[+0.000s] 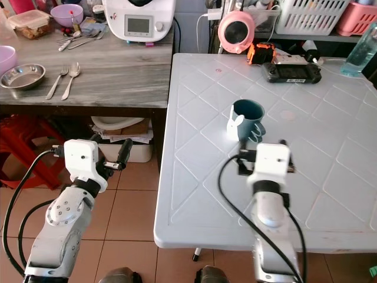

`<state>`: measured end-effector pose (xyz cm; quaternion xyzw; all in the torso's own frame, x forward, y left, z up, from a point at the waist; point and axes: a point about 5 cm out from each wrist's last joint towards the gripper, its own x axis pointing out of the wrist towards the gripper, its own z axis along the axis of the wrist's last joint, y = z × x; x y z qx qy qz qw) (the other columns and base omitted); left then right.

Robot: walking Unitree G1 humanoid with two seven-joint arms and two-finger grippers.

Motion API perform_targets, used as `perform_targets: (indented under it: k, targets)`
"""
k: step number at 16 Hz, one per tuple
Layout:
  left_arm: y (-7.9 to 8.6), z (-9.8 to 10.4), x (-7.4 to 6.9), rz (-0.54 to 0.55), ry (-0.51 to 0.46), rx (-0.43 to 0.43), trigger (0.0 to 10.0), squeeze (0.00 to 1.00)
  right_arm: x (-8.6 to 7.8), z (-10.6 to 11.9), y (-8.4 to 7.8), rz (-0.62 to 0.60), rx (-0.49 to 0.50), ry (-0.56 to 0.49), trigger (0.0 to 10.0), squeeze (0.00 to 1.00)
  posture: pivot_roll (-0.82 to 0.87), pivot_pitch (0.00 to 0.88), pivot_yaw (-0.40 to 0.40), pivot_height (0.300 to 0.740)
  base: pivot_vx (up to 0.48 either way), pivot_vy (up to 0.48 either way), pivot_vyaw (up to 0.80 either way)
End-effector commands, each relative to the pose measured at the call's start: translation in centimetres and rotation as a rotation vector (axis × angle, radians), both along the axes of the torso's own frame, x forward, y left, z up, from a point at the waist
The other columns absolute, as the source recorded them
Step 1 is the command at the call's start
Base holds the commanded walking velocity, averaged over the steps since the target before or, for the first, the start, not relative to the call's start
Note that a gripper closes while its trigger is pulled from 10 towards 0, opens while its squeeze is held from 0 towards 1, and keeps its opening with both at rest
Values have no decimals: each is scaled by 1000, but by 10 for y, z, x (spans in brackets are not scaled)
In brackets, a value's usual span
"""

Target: Setting the table

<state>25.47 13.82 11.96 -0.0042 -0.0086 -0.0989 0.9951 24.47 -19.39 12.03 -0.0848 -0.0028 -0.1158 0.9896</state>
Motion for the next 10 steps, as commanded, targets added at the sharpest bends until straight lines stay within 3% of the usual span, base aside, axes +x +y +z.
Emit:
perform_targets:
  k: [1, 3, 10]
  targets:
    - [-2, 4, 1, -4, -10, 9, 10000, 0, -2, 4, -6, -34, -25, -8, 10000, 0, 14, 0, 3, 740, 0, 0, 0]
    - [-4, 4, 0, -12, -2, 41, 10000, 0, 3, 4, -14, -43, 9, 1, 10000, 0, 14, 10, 15, 740, 0, 0, 0]
    - [2, 2, -4, -29, 38, 87, 10000, 0, 19, -1, -14, 82, 61, 60, 10000, 0, 44, 63, 52, 740, 0, 0, 0]
